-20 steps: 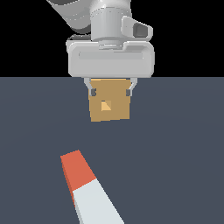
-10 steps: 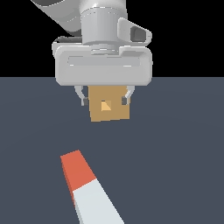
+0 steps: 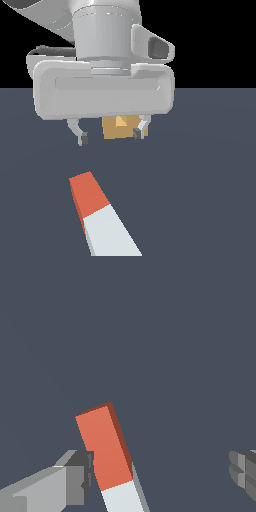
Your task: Insert the peg into the horizontal hole in a box.
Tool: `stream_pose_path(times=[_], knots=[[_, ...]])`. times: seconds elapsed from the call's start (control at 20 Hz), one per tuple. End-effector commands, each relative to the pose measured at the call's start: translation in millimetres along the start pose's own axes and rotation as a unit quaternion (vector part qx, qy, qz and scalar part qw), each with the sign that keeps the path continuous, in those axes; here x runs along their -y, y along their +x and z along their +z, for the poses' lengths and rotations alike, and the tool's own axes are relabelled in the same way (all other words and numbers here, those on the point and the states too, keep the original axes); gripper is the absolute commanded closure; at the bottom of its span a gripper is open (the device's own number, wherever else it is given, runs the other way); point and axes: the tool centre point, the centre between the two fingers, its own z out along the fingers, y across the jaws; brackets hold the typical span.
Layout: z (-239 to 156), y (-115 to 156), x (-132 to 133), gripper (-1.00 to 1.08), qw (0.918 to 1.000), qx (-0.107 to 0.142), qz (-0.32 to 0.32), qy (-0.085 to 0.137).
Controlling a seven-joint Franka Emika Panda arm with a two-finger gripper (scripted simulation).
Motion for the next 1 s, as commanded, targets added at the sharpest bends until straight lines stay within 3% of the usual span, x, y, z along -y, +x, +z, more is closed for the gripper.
stream_pose_path(times=[0.0, 0.55, 0.95], knots=[[6.0, -13.8, 5.1, -0.92, 0.9998, 0.0, -0.022, 0.0], [31.7, -76.6, 17.8, -0.92, 0.9937, 0.002, -0.112, -0.001], [43.9, -107.7, 18.1, -0.92, 0.9878, 0.003, -0.156, -0.002]])
